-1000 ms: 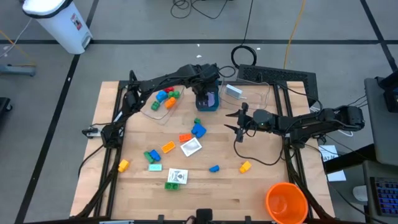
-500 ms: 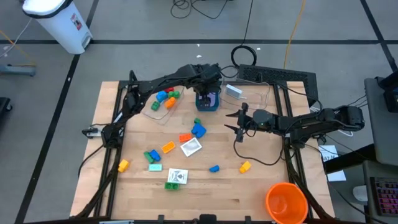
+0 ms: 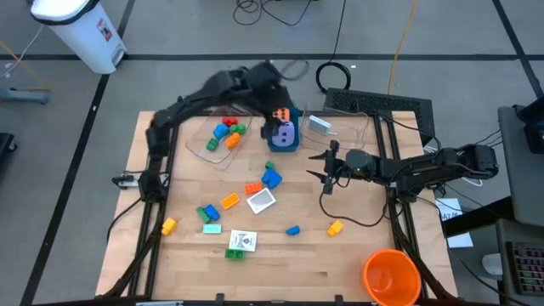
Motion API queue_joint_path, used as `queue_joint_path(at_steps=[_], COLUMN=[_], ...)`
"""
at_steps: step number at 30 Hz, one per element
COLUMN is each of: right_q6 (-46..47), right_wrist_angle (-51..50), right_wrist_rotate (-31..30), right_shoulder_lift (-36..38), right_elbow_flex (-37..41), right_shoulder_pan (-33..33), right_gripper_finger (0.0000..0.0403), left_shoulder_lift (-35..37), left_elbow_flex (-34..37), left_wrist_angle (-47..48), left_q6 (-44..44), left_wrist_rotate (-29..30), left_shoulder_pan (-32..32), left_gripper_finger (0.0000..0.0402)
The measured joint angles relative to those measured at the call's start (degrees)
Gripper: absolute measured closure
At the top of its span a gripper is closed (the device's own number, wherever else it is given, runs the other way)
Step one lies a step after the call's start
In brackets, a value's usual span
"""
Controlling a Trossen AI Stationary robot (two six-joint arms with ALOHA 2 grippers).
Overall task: Pick & Place Toys
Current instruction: Put the yellow game piece into the left transparent bin
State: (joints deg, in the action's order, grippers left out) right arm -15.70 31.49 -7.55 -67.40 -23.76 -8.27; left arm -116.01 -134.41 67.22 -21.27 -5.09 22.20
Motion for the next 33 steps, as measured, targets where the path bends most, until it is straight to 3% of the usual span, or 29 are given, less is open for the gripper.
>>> queue_joint_path(at_steps=[7, 15, 20, 27, 33], right_q6=[0.0, 0.0, 0.0, 0.0, 0.0], right_wrist_angle=[0.0, 0.0, 0.0, 0.0, 0.0], right_wrist_rotate=[0.0, 0.1, 0.1, 0.1, 0.1], right_shoulder_lift=[0.0, 0.0, 0.0, 0.0, 0.0], right_elbow_flex=[0.0, 0.0, 0.0, 0.0, 0.0], right_shoulder_pan=[0.1, 0.1, 0.1, 0.1, 0.1], right_gripper_finger=[0.0195, 0.0195, 0.0195, 0.0195, 0.0195], left_shoulder_lift=[6.5, 6.5, 6.5, 6.7, 7.9], left_elbow_flex=[0.0, 1.2, 10.5, 23.8, 35.7], left_wrist_angle=[-0.8, -2.4, -12.7, -28.0, -47.2], left_q6=[2.1, 0.3, -1.1, -1.6, 1.6], left_wrist_rotate=[-4.7, -11.3, -16.0, -16.8, -20.2], left_shoulder_pan=[0.8, -2.5, -4.8, -5.6, -5.9], left_gripper_finger=[0.0126, 0.0156, 0.0178, 0.0209, 0.0235])
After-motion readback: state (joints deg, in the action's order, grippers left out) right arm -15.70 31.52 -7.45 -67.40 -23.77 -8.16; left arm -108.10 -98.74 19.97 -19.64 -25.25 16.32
